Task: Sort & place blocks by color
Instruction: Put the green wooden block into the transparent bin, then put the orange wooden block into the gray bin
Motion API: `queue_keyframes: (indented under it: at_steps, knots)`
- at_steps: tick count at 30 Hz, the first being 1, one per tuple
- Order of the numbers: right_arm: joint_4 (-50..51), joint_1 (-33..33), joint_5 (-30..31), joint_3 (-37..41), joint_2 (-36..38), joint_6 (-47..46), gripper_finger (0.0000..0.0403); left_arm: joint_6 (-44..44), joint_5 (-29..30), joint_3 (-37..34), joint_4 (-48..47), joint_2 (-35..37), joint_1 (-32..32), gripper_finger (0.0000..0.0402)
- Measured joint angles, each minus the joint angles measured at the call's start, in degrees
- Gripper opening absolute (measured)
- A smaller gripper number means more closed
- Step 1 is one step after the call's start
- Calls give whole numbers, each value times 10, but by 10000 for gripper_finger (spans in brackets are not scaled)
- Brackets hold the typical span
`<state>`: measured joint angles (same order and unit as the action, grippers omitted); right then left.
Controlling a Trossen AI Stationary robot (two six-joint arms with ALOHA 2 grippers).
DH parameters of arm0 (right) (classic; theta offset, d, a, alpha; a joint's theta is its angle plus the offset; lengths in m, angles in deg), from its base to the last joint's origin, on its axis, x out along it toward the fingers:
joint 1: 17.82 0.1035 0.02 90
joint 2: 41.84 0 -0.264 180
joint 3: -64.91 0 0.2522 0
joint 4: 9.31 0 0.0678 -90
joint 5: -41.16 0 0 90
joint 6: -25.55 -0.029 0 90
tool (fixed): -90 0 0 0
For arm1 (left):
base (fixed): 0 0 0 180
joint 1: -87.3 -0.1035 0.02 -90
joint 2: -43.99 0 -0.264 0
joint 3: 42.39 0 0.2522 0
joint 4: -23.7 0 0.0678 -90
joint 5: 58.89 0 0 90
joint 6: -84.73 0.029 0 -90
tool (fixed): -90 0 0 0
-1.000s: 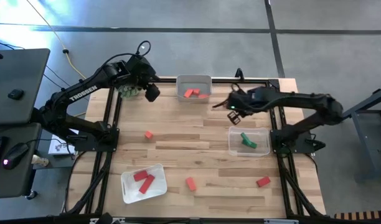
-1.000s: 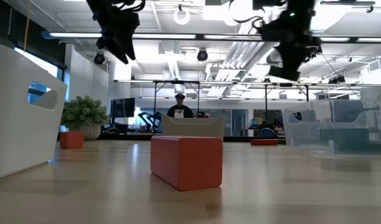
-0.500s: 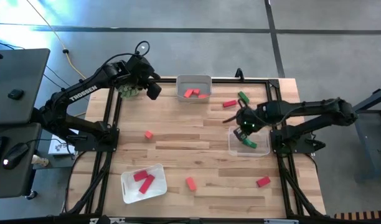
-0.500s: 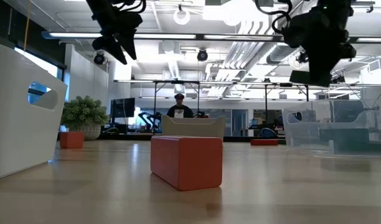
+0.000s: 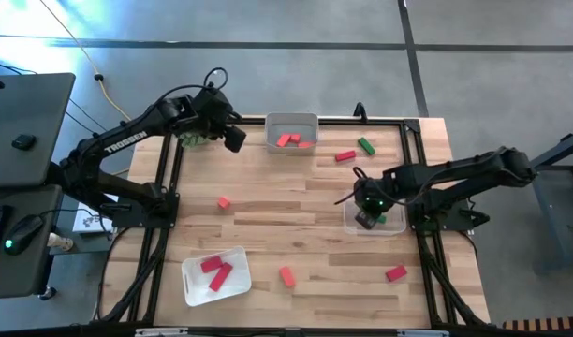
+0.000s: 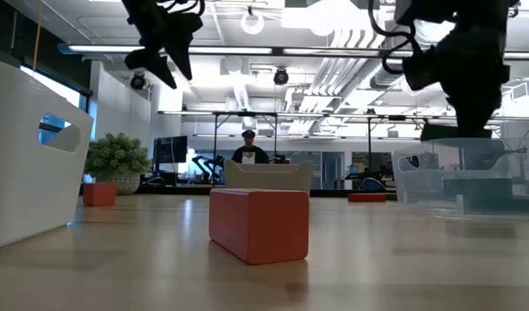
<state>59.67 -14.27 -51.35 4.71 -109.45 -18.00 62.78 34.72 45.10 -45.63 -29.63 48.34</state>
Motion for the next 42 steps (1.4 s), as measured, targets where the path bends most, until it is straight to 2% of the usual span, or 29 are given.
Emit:
queue_keyframes:
  at_steps: [9,19,26,33,42]
  knots:
    - [-17,0,-26,62,-2,18,32,-65,1,0,-1,0,79,225]
    - [-15,0,-37,80,-2,25,36,-123,17,0,-3,0,165,225]
    - [-13,0,-35,81,-2,25,75,-166,18,0,-42,0,221,225]
    - [-17,0,-25,81,-2,25,111,-226,54,0,-116,-6,273,225]
    - [-15,0,-5,49,-2,42,154,-273,73,0,-128,-20,318,225]
